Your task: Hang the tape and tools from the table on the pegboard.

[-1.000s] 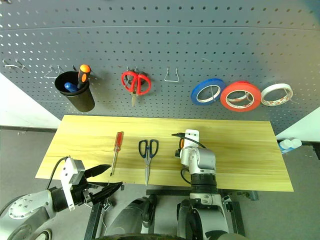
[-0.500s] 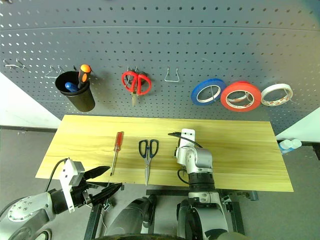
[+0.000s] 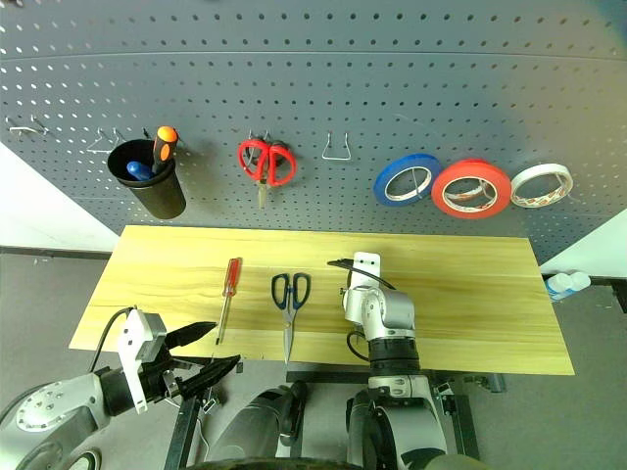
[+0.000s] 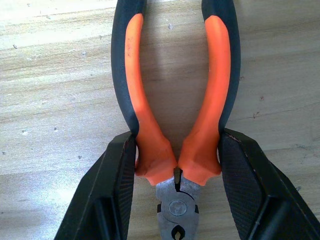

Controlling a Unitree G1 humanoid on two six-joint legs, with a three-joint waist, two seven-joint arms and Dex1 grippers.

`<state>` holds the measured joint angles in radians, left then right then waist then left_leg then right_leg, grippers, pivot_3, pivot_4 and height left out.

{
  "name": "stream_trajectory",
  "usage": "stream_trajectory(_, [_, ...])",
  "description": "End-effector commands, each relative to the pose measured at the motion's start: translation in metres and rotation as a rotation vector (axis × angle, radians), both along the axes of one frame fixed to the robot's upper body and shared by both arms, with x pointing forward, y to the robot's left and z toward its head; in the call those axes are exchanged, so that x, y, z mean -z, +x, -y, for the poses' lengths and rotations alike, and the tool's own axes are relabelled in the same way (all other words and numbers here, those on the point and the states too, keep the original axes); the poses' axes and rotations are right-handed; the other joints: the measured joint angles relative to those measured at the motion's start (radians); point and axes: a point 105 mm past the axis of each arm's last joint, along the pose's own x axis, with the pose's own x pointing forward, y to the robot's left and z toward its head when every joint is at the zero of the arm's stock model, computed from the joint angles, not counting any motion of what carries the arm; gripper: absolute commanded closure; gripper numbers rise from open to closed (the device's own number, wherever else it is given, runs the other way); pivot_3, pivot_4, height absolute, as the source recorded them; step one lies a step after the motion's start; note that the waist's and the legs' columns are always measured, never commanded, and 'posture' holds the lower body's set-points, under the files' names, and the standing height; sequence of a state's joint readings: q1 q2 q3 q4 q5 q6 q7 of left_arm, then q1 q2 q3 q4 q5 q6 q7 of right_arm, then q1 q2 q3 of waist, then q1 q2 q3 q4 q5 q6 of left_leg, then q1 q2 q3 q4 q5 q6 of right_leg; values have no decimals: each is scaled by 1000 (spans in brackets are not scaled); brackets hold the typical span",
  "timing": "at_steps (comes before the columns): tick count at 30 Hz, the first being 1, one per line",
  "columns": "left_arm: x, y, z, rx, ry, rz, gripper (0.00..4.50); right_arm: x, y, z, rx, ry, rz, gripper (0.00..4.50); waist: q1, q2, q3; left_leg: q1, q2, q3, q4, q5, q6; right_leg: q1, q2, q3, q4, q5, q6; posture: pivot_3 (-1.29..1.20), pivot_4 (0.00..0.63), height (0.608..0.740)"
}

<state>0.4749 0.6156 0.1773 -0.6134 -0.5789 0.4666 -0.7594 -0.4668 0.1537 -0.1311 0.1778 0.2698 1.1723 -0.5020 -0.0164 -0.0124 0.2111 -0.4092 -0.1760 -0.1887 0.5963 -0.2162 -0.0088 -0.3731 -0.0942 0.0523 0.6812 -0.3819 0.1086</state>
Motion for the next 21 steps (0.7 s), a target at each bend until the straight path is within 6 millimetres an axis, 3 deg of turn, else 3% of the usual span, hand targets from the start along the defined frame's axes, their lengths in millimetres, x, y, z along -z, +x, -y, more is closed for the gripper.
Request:
stream_trajectory(1, [-2,2,2,9,-5,22,0,-24,3,-59,-107,142,46,2388,0,0,0,0,0,0,0,0,0,0,0,0,0,0,0,69,219,718])
stream_trajectory(21, [1,23,7,43,-22,58,0,-48,8,-27,-107,117,148,2389,-3,0,-2,0,0,0,0,1,-2,-1,0,0,2,0,0,31,158,718])
